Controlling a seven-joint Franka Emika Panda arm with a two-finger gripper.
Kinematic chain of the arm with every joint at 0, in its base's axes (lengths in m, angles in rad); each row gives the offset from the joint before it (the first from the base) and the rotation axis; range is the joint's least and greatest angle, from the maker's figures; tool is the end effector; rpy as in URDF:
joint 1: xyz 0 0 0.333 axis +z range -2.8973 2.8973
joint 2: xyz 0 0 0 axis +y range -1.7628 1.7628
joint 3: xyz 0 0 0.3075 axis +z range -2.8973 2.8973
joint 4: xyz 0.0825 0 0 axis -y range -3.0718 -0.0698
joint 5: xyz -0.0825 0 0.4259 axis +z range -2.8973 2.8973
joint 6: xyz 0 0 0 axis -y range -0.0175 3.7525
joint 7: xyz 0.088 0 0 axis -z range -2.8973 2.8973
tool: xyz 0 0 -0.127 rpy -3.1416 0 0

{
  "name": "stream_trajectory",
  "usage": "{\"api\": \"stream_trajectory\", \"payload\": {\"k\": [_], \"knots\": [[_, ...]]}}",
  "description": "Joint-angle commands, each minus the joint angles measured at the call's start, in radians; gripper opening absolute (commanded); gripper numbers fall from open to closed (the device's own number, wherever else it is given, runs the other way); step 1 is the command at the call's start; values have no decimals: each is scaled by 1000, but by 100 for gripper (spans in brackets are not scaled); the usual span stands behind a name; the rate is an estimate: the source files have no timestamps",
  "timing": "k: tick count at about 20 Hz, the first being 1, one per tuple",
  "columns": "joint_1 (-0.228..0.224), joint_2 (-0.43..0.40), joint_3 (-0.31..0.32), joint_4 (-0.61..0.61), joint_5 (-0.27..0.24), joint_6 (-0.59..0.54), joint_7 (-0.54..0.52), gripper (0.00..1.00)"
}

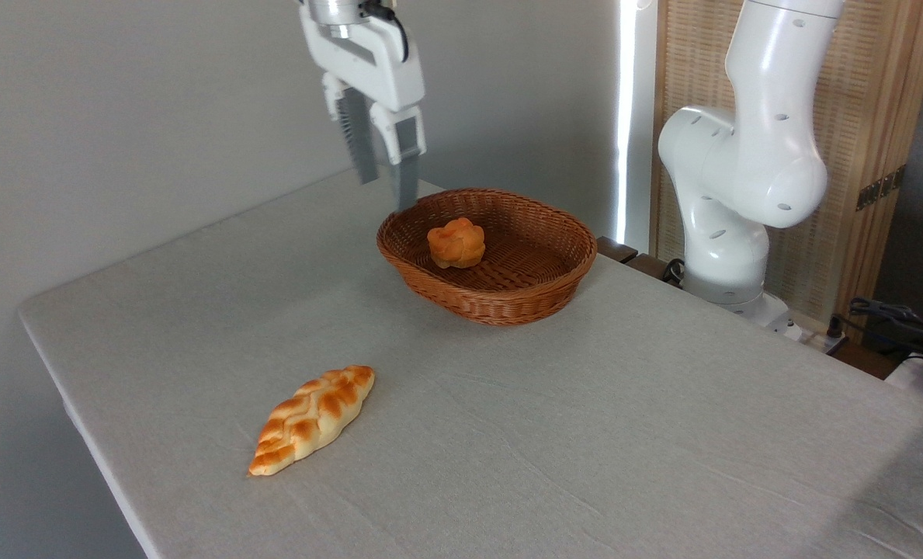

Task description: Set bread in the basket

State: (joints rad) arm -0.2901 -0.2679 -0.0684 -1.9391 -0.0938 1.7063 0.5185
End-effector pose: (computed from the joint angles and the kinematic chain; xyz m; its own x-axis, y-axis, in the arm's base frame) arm 0.4848 -0.1962 0.5669 0.6493 -0.7576 0.0669 -0.7605 -0.6476 0.0484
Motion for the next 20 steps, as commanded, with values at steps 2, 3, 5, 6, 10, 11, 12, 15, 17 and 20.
{"api": "stream_trajectory", "payload": {"k": [2,3,5,6,10,11,12,15,17,20], "knots": [[138,202,7,198,29,90,26,100],[179,225,-20,216,32,90,59,100],[285,262,-82,267,25,88,66,100],[320,274,-108,296,16,72,63,100],[342,269,-113,315,16,-62,74,100],[342,269,-111,315,16,-63,74,100],[344,269,-111,316,16,-63,75,100],[345,269,-110,322,17,-66,94,100],[347,266,-110,322,19,-67,94,100],[423,262,-145,322,17,-68,97,100]]}}
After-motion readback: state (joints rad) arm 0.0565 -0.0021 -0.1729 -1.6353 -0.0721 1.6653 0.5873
